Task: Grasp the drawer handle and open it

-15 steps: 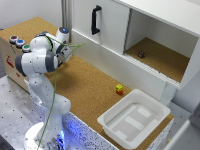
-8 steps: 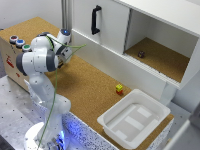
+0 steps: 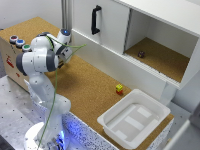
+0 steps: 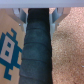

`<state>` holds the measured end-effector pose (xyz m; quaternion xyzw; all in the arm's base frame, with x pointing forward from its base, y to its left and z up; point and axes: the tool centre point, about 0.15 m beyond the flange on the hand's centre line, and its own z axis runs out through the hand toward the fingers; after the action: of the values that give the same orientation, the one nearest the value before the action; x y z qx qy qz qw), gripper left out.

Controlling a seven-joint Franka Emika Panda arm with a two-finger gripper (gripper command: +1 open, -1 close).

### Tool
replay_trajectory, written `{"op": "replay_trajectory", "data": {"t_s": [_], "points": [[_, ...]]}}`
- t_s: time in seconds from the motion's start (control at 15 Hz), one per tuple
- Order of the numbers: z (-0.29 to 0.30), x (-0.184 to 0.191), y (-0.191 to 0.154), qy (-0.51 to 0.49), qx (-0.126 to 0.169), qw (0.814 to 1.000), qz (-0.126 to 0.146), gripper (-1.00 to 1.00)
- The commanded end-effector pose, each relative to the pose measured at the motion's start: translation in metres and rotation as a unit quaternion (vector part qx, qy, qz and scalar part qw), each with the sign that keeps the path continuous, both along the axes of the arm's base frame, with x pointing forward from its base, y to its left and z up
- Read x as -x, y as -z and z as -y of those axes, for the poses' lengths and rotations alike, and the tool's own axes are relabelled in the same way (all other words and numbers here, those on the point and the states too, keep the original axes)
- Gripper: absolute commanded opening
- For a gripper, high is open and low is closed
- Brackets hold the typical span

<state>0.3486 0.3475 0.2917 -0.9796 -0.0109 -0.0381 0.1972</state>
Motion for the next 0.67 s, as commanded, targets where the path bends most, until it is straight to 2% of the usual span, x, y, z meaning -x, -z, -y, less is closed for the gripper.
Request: {"op": "replay_trajectory", "data": {"t_s": [0.0, 0.6], "points": [[0.027, 0.013, 0.015, -0.004, -0.048, 0.999, 0.009, -1.0], [0.07, 0.018, 0.021, 0.016, -0.056, 0.998, 0.01, -1.0]]}}
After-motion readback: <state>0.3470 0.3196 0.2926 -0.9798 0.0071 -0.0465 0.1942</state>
